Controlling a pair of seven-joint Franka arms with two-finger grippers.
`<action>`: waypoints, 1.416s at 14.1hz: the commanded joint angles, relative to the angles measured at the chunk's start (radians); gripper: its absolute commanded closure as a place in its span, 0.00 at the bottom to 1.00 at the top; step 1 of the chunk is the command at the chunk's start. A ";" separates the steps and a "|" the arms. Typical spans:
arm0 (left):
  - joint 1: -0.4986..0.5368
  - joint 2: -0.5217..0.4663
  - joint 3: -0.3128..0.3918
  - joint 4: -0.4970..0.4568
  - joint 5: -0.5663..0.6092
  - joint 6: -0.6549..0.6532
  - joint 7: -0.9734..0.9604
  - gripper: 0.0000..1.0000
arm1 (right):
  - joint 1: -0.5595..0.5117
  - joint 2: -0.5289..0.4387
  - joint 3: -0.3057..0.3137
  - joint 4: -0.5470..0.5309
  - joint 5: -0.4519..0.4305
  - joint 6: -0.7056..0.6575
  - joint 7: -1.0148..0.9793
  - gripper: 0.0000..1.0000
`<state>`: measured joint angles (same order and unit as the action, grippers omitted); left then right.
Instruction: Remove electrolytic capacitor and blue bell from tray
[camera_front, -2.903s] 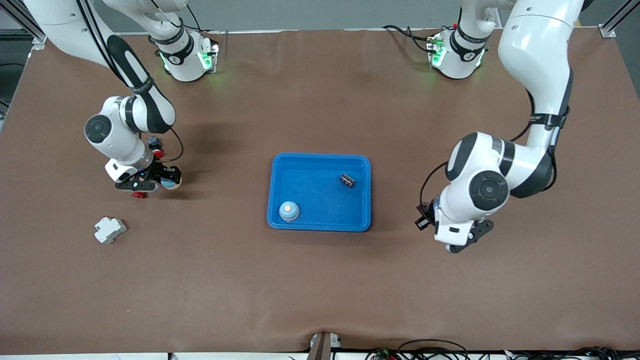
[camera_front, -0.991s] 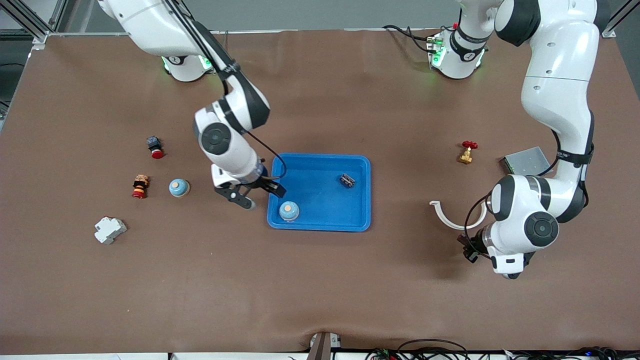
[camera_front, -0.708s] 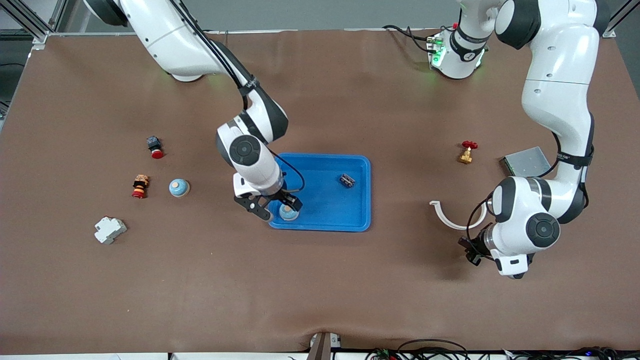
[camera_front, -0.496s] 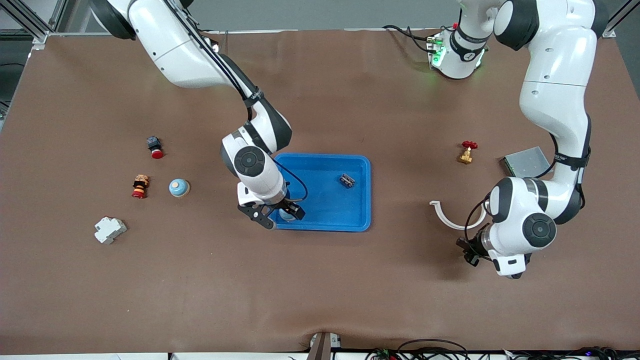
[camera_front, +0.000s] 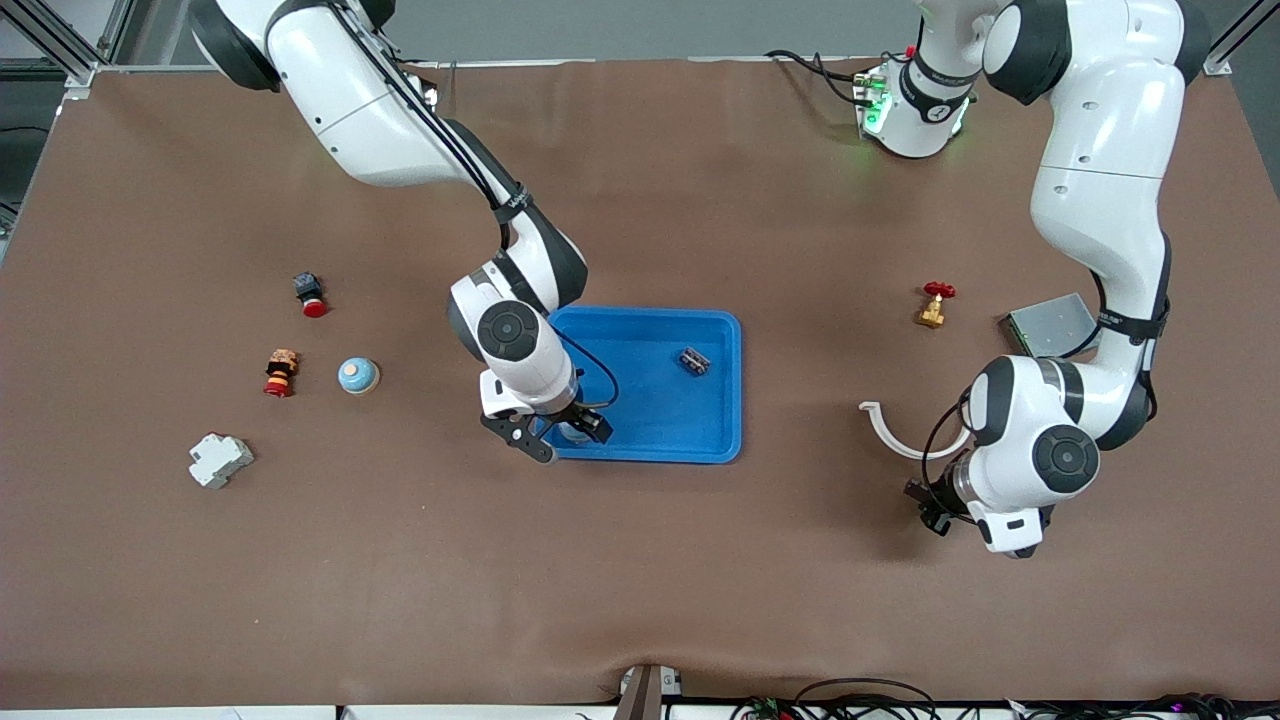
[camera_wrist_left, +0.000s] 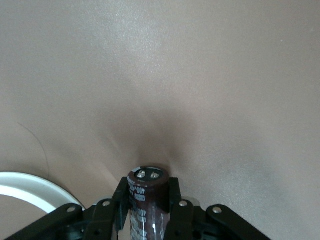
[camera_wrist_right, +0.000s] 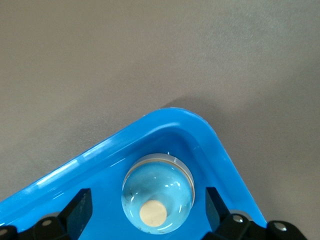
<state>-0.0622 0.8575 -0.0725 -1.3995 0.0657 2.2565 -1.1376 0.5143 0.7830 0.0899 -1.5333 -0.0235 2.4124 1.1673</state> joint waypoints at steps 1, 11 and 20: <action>-0.004 0.006 0.003 0.017 0.017 0.006 -0.010 0.79 | 0.015 0.032 -0.009 0.033 -0.044 -0.010 0.029 0.00; 0.009 -0.116 0.000 0.019 0.025 -0.145 0.079 0.00 | 0.029 0.035 0.001 0.129 -0.026 -0.155 0.101 1.00; -0.057 -0.262 -0.185 0.017 0.008 -0.391 -0.086 0.00 | -0.068 -0.160 0.010 -0.064 -0.016 -0.195 -0.145 1.00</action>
<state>-0.1047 0.6210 -0.2175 -1.3618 0.0657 1.8818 -1.1740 0.4944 0.7391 0.0884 -1.4394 -0.0430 2.1709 1.1028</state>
